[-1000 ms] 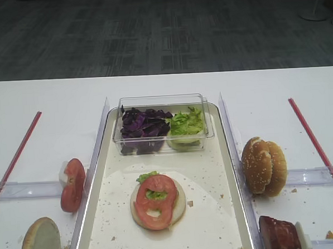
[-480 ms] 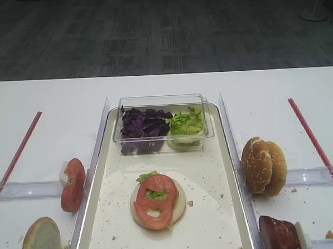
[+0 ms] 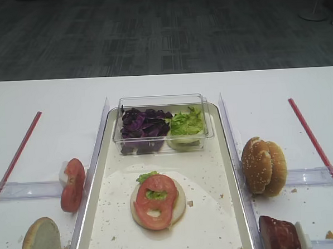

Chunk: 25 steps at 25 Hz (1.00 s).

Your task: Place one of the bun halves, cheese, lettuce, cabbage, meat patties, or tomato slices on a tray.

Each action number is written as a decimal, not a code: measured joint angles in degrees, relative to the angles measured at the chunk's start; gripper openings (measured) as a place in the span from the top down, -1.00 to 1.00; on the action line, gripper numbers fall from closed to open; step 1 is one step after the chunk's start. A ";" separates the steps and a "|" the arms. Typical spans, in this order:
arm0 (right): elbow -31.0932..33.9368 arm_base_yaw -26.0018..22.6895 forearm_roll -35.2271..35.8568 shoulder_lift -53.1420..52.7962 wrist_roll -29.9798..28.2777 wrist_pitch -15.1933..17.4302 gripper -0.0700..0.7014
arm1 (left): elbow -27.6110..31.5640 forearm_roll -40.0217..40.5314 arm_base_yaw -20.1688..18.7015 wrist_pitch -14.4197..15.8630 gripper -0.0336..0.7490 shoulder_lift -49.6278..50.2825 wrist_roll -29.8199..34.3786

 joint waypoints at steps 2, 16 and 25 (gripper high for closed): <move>0.00 0.00 0.00 0.00 0.00 0.00 -0.66 | 0.00 0.00 0.00 0.00 -0.37 0.00 0.00; 0.00 0.00 0.00 0.00 0.00 0.00 -0.66 | 0.00 0.00 0.00 0.00 -0.37 -0.10 0.00; 0.00 0.00 0.00 0.00 0.00 0.00 -0.66 | 0.00 0.00 0.00 0.00 -0.37 -0.10 0.00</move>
